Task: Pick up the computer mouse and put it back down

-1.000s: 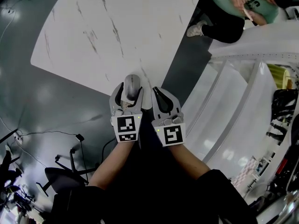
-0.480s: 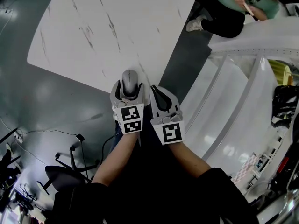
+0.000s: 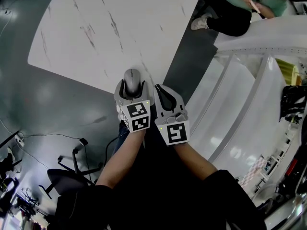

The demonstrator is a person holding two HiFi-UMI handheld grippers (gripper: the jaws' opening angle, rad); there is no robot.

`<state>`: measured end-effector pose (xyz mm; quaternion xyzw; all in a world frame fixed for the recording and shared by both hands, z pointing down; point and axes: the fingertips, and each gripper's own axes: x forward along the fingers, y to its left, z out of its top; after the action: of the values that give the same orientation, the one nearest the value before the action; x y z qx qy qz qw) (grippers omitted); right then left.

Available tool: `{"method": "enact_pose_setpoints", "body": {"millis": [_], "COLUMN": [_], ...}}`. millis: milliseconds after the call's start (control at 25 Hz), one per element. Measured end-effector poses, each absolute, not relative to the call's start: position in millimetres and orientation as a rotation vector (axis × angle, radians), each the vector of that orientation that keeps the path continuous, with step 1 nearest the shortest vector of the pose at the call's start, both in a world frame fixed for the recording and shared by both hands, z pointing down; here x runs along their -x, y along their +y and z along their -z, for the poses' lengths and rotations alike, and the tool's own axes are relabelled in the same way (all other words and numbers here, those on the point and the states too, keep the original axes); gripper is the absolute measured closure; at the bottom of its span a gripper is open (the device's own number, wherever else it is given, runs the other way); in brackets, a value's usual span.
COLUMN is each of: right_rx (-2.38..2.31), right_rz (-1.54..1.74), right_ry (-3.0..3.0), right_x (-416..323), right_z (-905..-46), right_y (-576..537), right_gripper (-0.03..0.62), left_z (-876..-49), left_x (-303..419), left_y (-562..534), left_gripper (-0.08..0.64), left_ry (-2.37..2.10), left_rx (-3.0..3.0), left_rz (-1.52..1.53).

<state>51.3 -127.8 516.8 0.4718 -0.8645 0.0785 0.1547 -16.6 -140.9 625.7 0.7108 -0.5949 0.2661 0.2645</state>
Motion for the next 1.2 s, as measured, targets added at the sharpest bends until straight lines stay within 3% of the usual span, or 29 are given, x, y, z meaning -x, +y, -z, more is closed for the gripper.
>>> {"method": "enact_pose_setpoints", "body": {"millis": [80,720,1200], "right_rx": [-1.356,-1.400,-1.499], "right_rz": [-0.223,-0.156,-0.075], "right_ry": [-2.478,-2.451,-2.466], "right_x": [-51,-51,-50], "right_z": [-516,-500,-456], "right_y": [-128,-127,-139], "right_gripper": [0.571,0.571,0.571], "left_z": [-626,-601,-512], "left_x": [20,20,31], "left_y": [-141,-139,-158], "left_gripper": [0.250,0.256,0.256], "left_ry": [-1.604,-1.505,-1.599], "left_rx": [-1.917,-2.085,-2.281], "left_rz": [-0.704,-0.657,-0.523]}}
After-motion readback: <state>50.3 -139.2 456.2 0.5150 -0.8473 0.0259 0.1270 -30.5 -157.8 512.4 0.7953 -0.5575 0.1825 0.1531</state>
